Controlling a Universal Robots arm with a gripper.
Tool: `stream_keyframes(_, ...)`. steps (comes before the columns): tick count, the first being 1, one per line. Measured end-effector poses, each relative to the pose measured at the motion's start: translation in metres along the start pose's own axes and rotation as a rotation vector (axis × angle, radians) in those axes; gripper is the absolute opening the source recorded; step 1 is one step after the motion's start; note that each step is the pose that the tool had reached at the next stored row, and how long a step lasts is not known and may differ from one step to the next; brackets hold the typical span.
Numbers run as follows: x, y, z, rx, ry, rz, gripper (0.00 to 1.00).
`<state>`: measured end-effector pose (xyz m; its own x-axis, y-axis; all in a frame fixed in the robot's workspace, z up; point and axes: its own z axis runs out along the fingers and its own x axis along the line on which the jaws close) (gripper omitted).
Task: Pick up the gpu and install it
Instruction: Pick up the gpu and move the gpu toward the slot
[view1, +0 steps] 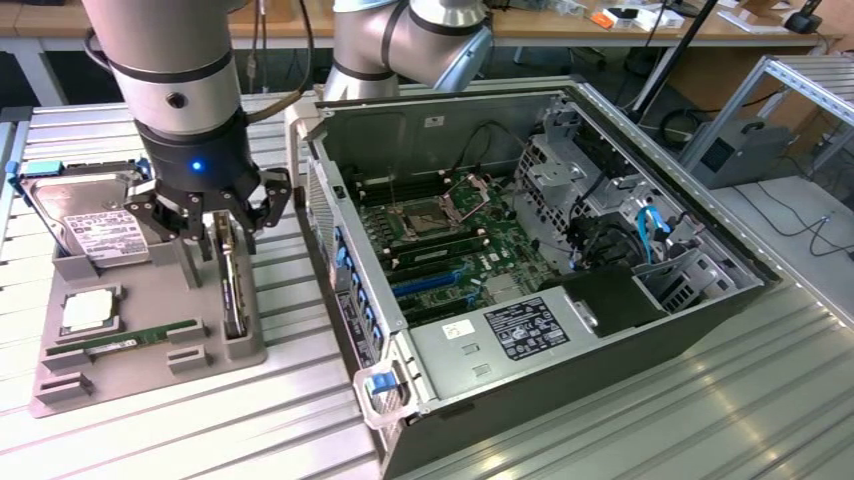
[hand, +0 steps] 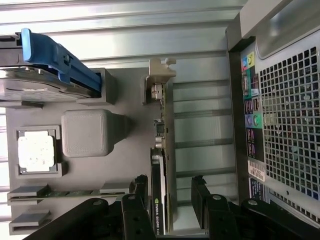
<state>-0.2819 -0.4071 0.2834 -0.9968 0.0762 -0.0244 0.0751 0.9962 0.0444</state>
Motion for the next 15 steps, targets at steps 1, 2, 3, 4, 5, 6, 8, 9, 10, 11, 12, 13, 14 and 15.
stream_keyframes(1, 0.000, -0.0001, 0.0008, 0.0001, 0.0000, 0.000, 0.48)
stream_keyframes(2, 0.000, -0.0003, 0.0020, 0.0000, 0.0000, 0.000, 0.48)
stream_keyframes(3, 0.000, -0.0005, 0.0033, 0.0001, 0.0000, 0.000, 0.48)
stream_keyframes(4, 0.000, -0.0006, 0.0041, 0.0001, 0.0000, 0.000, 0.48)
stream_keyframes(5, 0.000, -0.0007, 0.0050, 0.0000, 0.0000, 0.000, 0.48)
stream_keyframes(6, 0.000, -0.0008, 0.0054, 0.0000, 0.0000, 0.000, 0.48)
stream_keyframes(8, 0.001, -0.0010, 0.0068, 0.0000, 0.0000, 0.000, 0.48)
stream_keyframes(9, 0.001, -0.0011, 0.0073, 0.0000, 0.0000, 0.000, 0.48)
stream_keyframes(10, 0.001, -0.0013, 0.0082, 0.0000, 0.0000, 0.000, 0.48)
stream_keyframes(11, 0.001, -0.0014, 0.0092, 0.0000, -0.0001, 0.000, 0.48)
stream_keyframes(12, 0.001, -0.0017, 0.0106, 0.0000, 0.0000, 0.000, 0.48)
stream_keyframes(13, 0.001, -0.0018, 0.0116, 0.0000, 0.0000, 0.000, 0.48)
stream_keyframes(14, 0.001, -0.0019, 0.0129, 0.0000, -0.0001, 0.000, 0.48)
stream_keyframes(15, 0.001, -0.0020, 0.0138, 0.0000, 0.0000, 0.000, 0.48)
